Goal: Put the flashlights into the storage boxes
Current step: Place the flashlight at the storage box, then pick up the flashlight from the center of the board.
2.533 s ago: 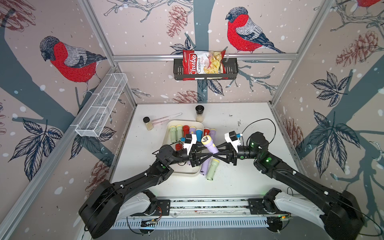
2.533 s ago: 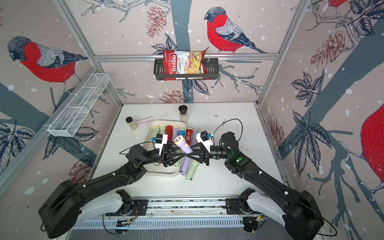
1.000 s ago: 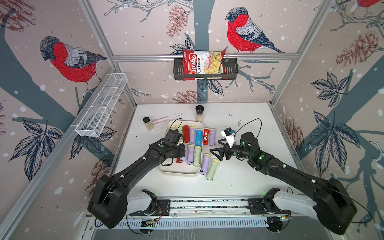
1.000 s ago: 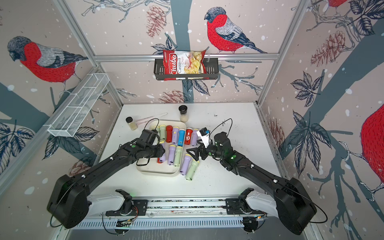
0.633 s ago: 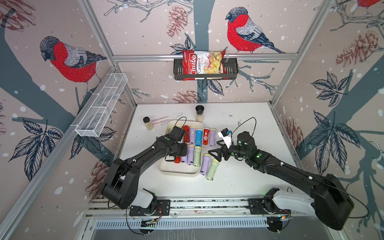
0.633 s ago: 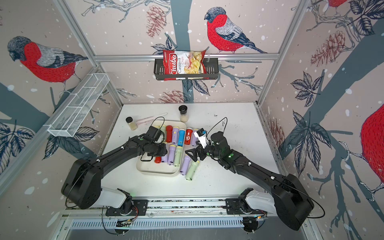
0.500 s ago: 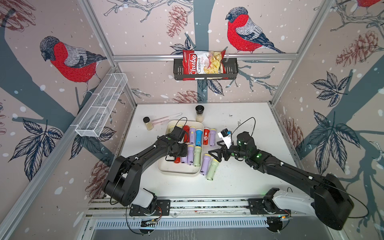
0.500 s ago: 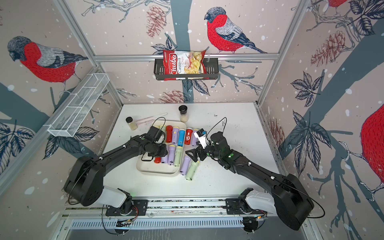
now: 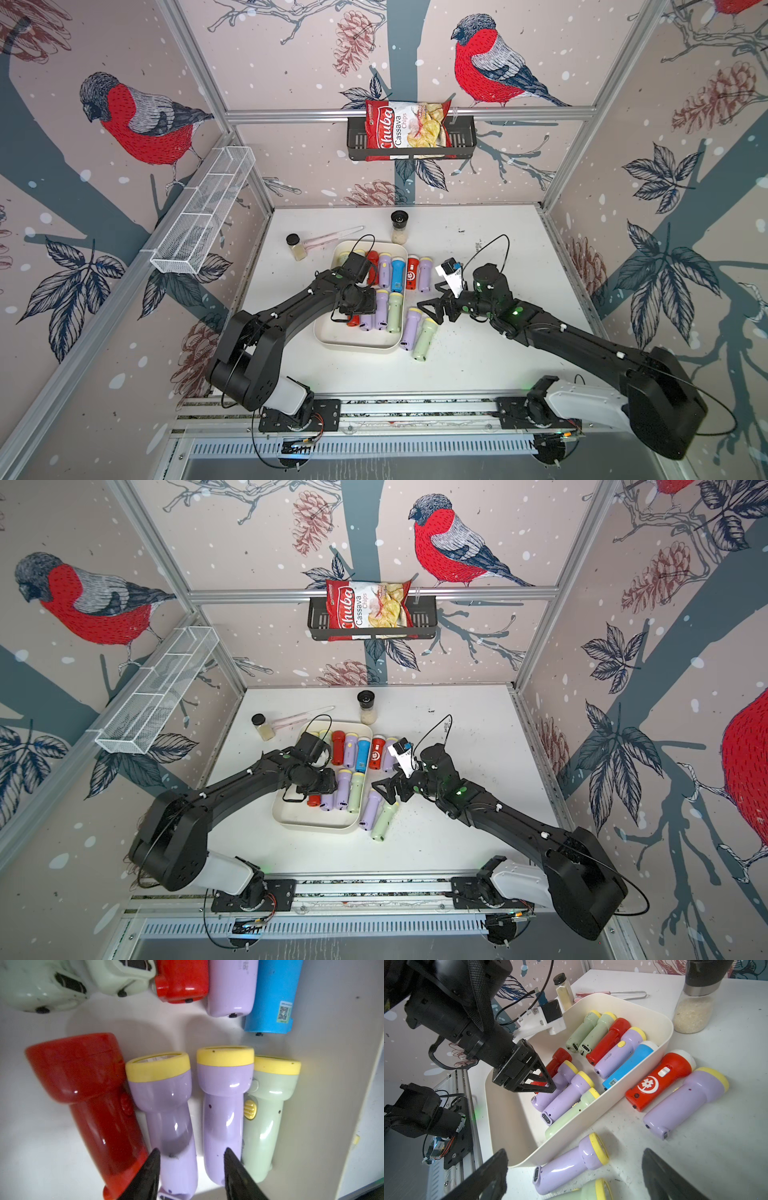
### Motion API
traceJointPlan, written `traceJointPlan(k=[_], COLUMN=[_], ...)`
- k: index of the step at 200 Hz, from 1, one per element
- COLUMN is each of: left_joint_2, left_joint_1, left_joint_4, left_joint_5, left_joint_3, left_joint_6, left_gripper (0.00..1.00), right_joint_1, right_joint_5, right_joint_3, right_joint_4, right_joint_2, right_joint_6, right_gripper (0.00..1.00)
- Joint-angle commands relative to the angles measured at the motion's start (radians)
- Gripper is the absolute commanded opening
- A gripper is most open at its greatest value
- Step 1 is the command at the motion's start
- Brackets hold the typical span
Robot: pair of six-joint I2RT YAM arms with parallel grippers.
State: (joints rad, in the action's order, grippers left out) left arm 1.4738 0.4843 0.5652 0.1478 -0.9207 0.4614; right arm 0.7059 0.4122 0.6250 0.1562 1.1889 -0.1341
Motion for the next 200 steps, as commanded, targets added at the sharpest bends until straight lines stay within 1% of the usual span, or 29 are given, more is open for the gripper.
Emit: traceJointPlan(k=[1,32,44,68,90,103,121,140,173,200], left_joint_2=[-0.04,-0.122,-0.147,-0.178,-0.179,-0.176,-0.176,-0.176,-0.18,-0.189], left_joint_1=[-0.001,-0.002,-0.001,-0.001,-0.001,-0.001,-0.002,-0.002,-0.001,-0.001], left_joint_4=[0.015,-0.039,-0.083,-0.189,-0.212,-0.212,-0.217,-0.22,-0.235,-0.225], left_joint_5=[-0.042,-0.054,-0.054,-0.033,-0.031,-0.031,-0.026,-0.026,-0.013,-0.017], left_joint_3=[-0.014,-0.021,-0.009,0.043,0.059,0.064,0.074,0.086,0.102,0.104], left_joint_6=[-0.014,-0.017,-0.009,-0.003,0.0,0.001,0.0,0.0,-0.001,-0.008], left_gripper=[0.5,0.5,0.5,0.5,0.5,0.5,0.5,0.5,0.5,0.49], right_joint_1=[0.0,-0.008,-0.013,-0.025,-0.026,-0.029,-0.034,-0.031,-0.031,-0.03], right_joint_5=[-0.077,-0.144,-0.195,-0.304,-0.358,-0.367,-0.346,-0.329,-0.319,-0.366], right_joint_3=[0.017,0.041,0.069,0.193,0.276,0.291,0.314,0.352,0.422,0.505], right_joint_4=[-0.001,0.004,-0.016,-0.167,-0.261,-0.263,-0.265,-0.262,-0.264,-0.326], right_joint_2=[-0.004,0.03,0.06,0.217,0.347,0.397,0.456,0.505,0.58,0.654], right_joint_6=[-0.024,-0.069,-0.098,-0.157,-0.204,-0.231,-0.263,-0.285,-0.294,-0.305], right_gripper=[1.0,1.0,1.0,1.0,1.0,0.99,1.0,0.95,0.78,0.72])
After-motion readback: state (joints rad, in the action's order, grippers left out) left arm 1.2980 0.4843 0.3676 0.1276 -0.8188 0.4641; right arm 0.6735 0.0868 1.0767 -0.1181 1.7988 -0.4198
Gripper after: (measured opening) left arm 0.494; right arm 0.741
